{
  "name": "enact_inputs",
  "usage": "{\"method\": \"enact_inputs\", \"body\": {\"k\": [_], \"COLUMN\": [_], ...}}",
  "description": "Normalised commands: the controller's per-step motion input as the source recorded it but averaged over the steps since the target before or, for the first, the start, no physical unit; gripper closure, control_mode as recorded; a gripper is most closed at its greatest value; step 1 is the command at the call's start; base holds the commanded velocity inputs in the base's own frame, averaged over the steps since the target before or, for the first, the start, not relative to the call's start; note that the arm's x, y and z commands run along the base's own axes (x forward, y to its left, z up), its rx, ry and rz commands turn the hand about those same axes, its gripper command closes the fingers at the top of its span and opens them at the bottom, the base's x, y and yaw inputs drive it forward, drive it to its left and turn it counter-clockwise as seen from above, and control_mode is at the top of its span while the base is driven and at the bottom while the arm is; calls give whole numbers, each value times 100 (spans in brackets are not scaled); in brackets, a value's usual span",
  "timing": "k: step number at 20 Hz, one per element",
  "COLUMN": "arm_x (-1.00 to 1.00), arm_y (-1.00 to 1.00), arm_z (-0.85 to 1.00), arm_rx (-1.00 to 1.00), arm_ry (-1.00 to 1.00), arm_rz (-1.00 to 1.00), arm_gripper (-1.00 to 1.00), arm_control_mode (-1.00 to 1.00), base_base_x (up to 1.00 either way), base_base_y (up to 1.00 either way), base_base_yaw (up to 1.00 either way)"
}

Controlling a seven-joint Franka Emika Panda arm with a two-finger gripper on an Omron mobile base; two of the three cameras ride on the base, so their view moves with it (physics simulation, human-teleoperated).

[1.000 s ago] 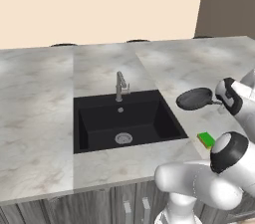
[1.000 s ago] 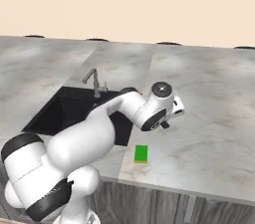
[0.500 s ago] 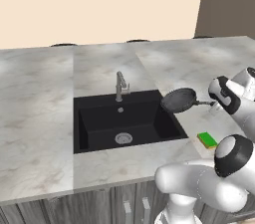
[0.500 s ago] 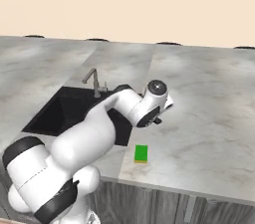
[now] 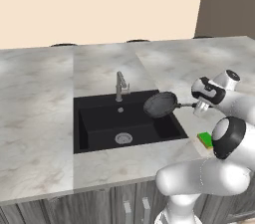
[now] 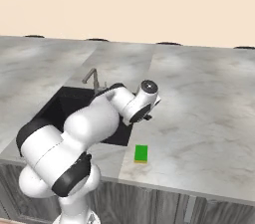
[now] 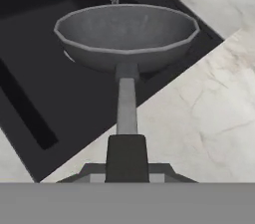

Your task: Pick the pan and sponge and place them into the sink. Then turn on the water.

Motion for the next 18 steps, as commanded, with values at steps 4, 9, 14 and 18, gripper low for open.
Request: {"method": "enact_inputs", "body": {"k": [4,9,14,18], "arm_x": [46,17,1,19], "arm_y": [51,51,47,47], "arm_z": [-39,-20,-13,-19], "arm_rx": [0,0,0,0], "arm_ry": [0,0,0,0], "arm_rz": [13,18,23,20], "arm_gripper": [100,100,100,100], "arm_control_mode": [-100,-100,-100,-100], "base_base_x": [0,0,0,0], "base_base_y": [0,0,0,0], "base_base_yaw": [0,0,0,0]}}
